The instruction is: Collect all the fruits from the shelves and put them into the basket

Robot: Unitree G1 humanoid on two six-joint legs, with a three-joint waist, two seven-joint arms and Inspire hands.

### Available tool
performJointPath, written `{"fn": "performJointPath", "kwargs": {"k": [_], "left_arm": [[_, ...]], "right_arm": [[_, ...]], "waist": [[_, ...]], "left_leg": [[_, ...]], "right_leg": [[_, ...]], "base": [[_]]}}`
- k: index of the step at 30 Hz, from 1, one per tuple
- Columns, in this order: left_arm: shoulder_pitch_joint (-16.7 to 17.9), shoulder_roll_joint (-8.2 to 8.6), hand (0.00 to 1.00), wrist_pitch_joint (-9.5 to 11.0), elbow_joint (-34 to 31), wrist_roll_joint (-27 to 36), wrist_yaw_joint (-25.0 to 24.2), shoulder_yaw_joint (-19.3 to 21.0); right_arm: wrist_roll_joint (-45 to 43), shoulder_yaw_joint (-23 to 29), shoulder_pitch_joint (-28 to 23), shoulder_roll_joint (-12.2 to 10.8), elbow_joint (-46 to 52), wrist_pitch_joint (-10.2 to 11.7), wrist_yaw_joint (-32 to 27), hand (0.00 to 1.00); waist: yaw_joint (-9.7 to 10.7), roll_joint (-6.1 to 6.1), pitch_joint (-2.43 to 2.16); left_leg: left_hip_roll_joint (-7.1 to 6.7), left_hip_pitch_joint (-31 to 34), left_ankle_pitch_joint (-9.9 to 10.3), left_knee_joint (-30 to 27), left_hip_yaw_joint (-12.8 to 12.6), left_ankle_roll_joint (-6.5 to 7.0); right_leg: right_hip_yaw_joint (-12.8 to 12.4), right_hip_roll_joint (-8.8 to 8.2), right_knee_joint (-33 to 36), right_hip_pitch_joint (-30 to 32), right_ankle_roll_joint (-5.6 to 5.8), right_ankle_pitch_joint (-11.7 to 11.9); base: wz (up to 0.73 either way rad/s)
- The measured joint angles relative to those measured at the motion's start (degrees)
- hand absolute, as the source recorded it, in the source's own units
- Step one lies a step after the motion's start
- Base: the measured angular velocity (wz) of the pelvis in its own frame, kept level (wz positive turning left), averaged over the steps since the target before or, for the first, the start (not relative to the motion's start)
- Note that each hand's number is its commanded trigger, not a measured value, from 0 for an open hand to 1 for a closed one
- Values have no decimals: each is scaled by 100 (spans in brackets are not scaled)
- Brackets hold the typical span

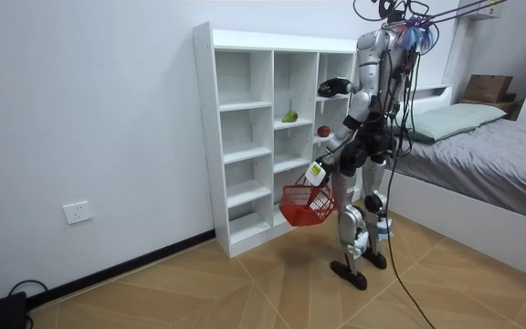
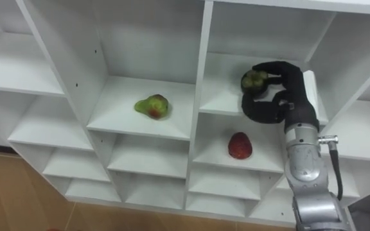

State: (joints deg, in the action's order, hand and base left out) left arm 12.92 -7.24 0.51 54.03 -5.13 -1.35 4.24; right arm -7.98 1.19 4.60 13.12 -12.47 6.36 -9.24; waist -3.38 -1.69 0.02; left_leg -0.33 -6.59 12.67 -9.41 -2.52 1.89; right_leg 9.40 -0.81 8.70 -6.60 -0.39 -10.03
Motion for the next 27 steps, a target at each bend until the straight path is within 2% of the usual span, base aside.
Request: {"fn": "performJointPath", "kwargs": {"k": [4,9,14,19,23,26,27], "left_arm": [[-11,2,100,31,-5,51,-3,4],[-30,7,100,126,-5,85,-27,3],[-96,18,100,148,42,70,-32,5],[-108,123,100,151,19,71,-33,4],[-141,168,100,158,-16,67,-39,-12],[-235,167,100,157,-21,58,-43,-18],[-288,167,100,158,-31,63,-44,-18]], "right_arm": [[-124,-1,-242,-123,291,3,10,100],[-219,-46,-538,-160,721,2,108,100],[-288,-59,-857,-167,1256,-20,463,100],[-287,-70,-924,-178,1682,-15,737,100],[-360,-255,-927,-170,1830,-18,1028,100],[-412,-400,-927,-171,1844,-105,1330,100],[-425,-444,-927,-177,1851,-142,1416,100]], "waist": [[14,64,-33],[33,100,-21],[43,157,0],[99,262,-55],[149,259,-49],[158,185,-15],[154,140,-27]], "left_leg": [[0,-30,0,0,-63,0],[6,-2,0,-2,-62,0],[26,48,1,-1,-72,2],[38,96,0,-8,-133,2],[58,110,-4,-6,-205,-6],[58,128,-5,-5,-232,-8],[62,185,-6,-12,-233,-8]], "right_leg": [[-98,2,3,17,1,0],[-142,6,33,72,-1,1],[-139,6,104,129,-1,1],[-155,12,109,192,-5,6],[-204,20,114,269,-22,17],[-225,16,113,297,-26,19],[-226,16,125,352,-25,19]], "base": [[-9],[-3],[-1],[-3],[-8],[-5],[0]]}}
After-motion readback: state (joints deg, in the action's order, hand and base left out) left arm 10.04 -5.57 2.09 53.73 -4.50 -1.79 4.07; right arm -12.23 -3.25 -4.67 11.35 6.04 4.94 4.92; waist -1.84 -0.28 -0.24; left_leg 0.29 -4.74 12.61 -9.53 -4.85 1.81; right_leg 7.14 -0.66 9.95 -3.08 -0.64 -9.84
